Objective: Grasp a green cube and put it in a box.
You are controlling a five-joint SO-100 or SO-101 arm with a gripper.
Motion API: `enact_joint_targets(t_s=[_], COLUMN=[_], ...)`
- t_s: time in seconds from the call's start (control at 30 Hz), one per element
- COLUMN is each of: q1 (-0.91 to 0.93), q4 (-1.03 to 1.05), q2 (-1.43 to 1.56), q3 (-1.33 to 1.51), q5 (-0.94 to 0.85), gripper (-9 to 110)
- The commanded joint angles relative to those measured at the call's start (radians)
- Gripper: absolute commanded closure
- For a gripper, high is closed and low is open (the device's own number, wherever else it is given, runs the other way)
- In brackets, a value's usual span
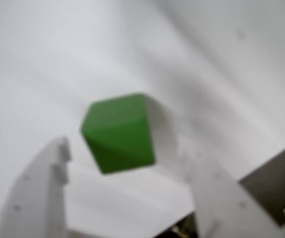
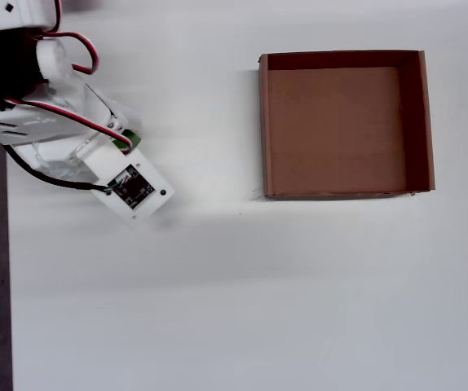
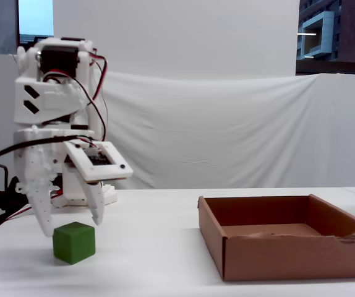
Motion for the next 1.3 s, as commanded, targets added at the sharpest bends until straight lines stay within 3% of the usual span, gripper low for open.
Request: enact_joint_targets(t_s=[0.0, 0.8, 1.27], q1=[-0.002, -0.015, -0.018], q4=[-0.011, -0.083, -0.097], q2=[0.055, 0.037, 0.041], q3=[0.000, 0.071, 0.087], q5=[-0.029, -0.015, -0.015], gripper=[72, 72, 80])
